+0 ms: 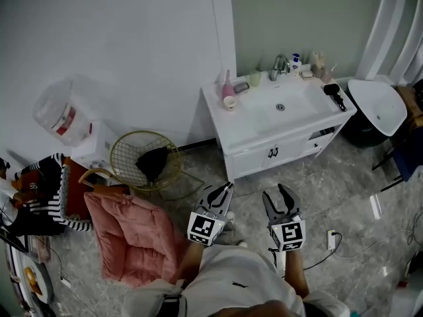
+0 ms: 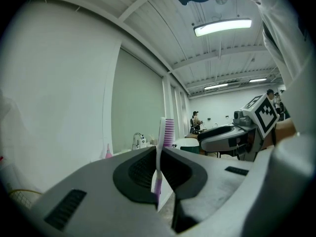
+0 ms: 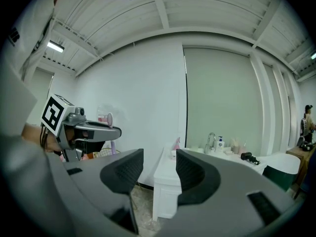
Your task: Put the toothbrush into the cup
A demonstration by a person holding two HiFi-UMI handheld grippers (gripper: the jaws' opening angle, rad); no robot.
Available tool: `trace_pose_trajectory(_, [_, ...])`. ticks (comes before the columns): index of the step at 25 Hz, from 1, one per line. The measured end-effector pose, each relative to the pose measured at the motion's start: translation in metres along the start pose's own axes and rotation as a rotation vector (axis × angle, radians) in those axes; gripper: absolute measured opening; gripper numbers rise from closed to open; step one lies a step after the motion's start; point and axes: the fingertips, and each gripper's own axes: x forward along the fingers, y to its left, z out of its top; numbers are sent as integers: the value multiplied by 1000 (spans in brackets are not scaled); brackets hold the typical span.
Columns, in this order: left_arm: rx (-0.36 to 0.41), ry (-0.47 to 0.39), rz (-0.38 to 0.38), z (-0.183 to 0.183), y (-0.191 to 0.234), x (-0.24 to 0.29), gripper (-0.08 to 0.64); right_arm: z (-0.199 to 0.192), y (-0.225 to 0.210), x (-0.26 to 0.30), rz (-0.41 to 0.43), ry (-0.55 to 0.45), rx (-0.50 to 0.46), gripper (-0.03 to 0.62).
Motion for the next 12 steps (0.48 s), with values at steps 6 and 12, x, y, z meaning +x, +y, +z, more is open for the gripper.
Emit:
trace_pose_trajectory(6, [-3, -13, -10, 2, 29, 27, 41, 12, -11, 38, -8, 5, 3, 216])
trace_pose_trajectory(12, [-7, -1, -25, 1, 62, 52, 41, 17, -22, 75, -27, 21, 0, 215])
